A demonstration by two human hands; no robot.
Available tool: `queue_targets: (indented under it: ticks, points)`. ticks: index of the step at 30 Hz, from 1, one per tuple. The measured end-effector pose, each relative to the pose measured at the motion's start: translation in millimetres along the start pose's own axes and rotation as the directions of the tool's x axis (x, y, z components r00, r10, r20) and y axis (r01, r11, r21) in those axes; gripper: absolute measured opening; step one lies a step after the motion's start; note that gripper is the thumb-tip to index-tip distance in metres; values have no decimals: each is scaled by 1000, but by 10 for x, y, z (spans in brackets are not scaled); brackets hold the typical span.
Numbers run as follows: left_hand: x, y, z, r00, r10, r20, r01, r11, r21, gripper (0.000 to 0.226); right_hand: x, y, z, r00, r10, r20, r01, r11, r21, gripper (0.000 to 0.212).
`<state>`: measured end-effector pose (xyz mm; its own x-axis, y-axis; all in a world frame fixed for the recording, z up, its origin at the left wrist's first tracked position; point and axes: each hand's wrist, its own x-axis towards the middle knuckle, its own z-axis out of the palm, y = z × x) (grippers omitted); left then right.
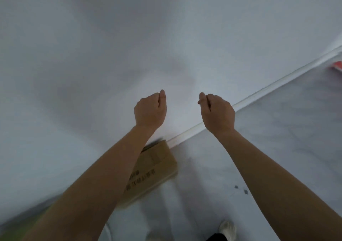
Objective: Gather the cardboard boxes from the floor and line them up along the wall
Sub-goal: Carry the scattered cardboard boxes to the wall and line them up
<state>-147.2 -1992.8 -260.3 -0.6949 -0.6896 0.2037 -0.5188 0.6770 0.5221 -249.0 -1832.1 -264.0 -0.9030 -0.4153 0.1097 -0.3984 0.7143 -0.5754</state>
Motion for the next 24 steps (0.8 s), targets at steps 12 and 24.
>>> queue_targets:
  ticks: [12,24]
  points:
    - [-132,3770,277,918,391,-62,-395,895,-207,57,266,1798,-3121,919,156,-362,-156,987,29,54]
    - [-1306,6912,2145,683,714,153,-629,682,-373,57,-453,4697,-4991,713,516,-475,-549,832,80,48]
